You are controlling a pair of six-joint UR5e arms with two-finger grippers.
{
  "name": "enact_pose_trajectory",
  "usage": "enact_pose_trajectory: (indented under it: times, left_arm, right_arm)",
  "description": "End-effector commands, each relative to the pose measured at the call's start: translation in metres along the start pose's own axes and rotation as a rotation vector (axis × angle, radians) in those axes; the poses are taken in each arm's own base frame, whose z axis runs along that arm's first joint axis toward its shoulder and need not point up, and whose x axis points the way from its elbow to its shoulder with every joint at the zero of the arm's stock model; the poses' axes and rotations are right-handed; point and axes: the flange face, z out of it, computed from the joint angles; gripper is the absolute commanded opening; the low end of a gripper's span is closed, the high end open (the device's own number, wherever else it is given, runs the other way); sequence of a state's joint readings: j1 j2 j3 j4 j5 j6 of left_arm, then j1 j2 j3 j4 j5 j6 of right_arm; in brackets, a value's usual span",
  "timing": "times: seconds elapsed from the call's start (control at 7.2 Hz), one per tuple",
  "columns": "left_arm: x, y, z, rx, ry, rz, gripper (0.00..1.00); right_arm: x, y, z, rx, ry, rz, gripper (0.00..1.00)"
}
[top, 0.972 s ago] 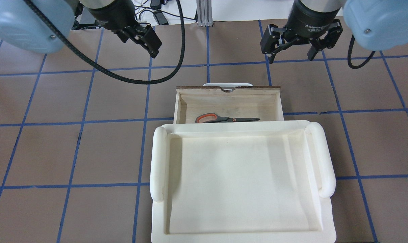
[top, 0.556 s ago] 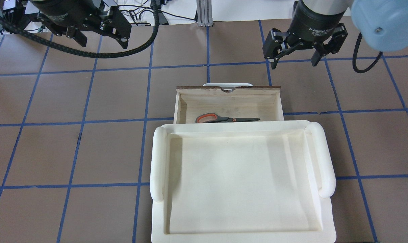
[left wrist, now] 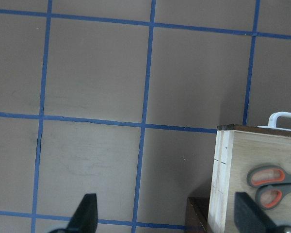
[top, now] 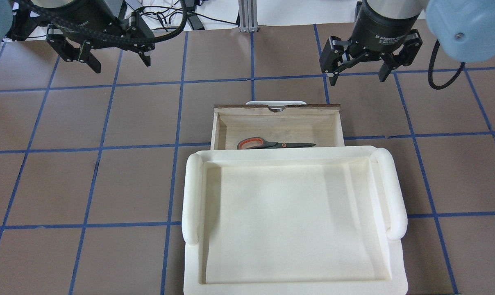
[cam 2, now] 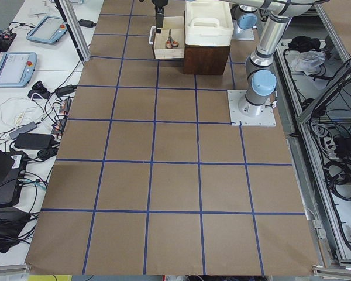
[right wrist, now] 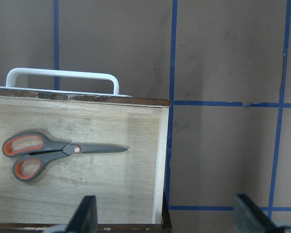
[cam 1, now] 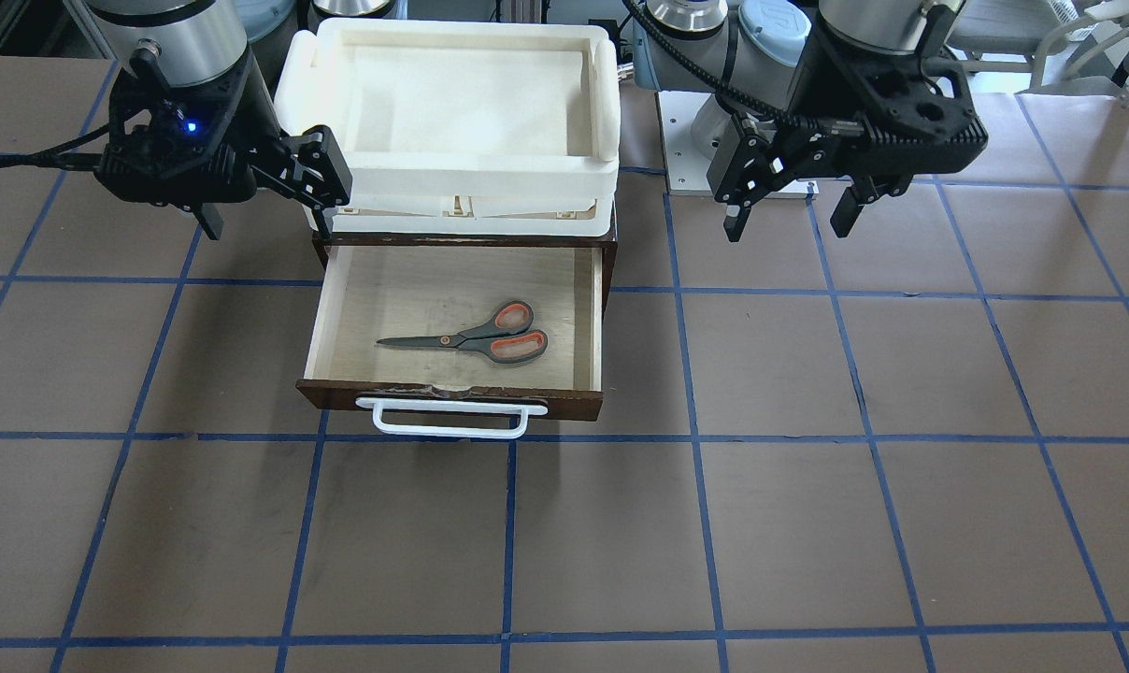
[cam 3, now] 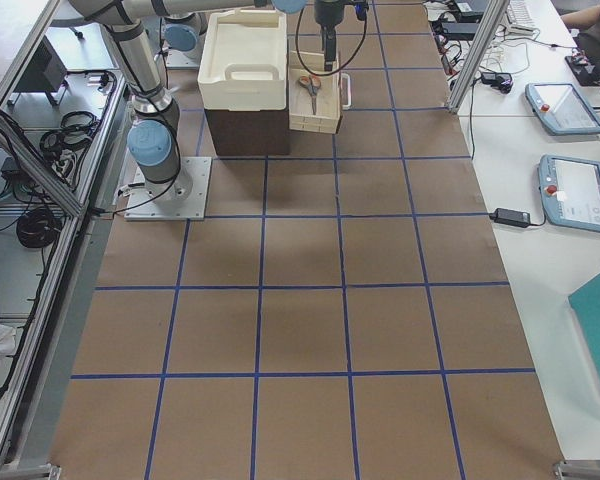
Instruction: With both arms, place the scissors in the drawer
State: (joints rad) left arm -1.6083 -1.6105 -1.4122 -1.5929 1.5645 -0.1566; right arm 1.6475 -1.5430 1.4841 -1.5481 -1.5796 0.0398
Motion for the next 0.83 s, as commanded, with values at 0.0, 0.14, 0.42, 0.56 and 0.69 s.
enact_pose_trajectory:
  times: [0.0,0.14,0.42,0.56,0.69]
  left_arm:
    - [0.001,0.003,0.013,-0.098,-0.006,-0.019,1.00]
    - [0.000,0.003,0.009,-0.102,-0.012,0.014,1.00]
    - [-0.002,0.008,0.003,-0.110,-0.023,0.074,1.00]
    - [-0.002,0.008,0.003,-0.109,-0.023,0.073,1.00]
    - [-0.002,0.008,-0.001,-0.095,-0.013,0.071,1.00]
  right_arm:
    - [0.000,0.002,0.001,-0.012,-0.002,0.000,1.00]
    - [0.000,0.002,0.001,-0.012,-0.004,0.000,1.00]
    - [-0.001,0.001,0.002,-0.014,-0.008,-0.002,1.00]
    - [-0.001,0.001,0.002,-0.013,-0.007,-0.002,1.00]
    - [0.000,0.001,0.002,-0.013,-0.002,-0.003,1.00]
